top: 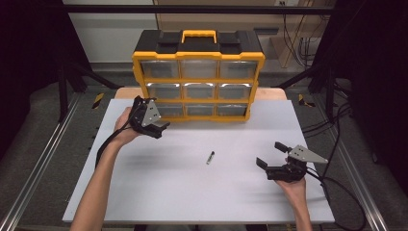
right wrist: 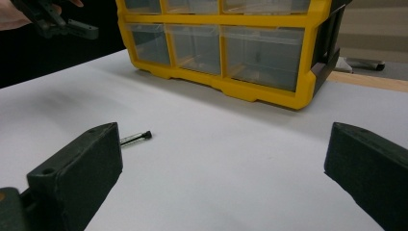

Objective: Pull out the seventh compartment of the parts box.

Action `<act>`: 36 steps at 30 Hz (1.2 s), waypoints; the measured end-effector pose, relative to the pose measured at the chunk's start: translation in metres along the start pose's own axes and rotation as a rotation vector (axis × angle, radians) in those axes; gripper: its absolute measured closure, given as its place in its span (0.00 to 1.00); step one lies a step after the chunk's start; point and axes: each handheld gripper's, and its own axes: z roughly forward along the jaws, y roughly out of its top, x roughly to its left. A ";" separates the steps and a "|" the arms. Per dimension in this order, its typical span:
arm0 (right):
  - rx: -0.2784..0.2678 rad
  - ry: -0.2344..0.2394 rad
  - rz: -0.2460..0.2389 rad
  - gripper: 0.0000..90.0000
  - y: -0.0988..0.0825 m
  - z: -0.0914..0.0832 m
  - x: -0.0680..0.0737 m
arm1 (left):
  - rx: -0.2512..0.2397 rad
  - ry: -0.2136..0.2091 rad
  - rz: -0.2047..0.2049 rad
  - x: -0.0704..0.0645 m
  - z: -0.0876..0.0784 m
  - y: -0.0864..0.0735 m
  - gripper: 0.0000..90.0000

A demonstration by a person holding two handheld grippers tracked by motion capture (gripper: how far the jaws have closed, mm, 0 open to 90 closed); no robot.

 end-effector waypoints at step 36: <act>-0.002 0.000 0.007 0.00 0.000 0.000 0.000 | 0.153 -0.003 0.261 -0.013 0.046 -0.014 0.07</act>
